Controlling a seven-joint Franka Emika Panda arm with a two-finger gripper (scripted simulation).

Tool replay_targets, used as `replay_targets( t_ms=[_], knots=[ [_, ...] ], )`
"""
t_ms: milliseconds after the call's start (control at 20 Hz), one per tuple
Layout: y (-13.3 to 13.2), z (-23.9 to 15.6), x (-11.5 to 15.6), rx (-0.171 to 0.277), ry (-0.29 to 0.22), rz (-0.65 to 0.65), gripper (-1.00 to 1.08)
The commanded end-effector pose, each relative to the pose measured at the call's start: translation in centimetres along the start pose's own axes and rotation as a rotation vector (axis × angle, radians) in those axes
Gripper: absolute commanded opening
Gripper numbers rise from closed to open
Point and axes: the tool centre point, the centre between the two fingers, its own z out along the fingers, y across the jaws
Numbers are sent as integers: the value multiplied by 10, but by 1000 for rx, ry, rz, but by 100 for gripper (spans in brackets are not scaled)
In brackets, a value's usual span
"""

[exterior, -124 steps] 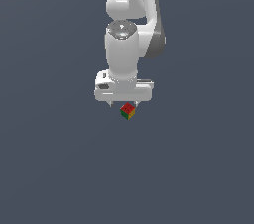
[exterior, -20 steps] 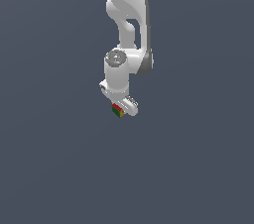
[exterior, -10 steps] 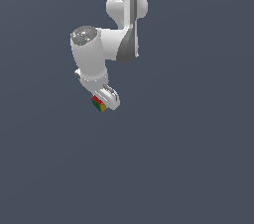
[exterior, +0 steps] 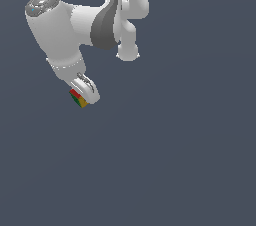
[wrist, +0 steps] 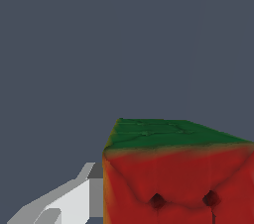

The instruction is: Pick up the object and move it to a goal position.

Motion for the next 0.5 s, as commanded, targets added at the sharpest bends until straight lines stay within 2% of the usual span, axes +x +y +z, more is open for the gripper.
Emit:
replay_targets(
  t_ms=[0,450],
  knots=[
    [4,-11,9,0,0,-1,-100],
    [9,-25,21,0,1,-2,-100]
  ],
)
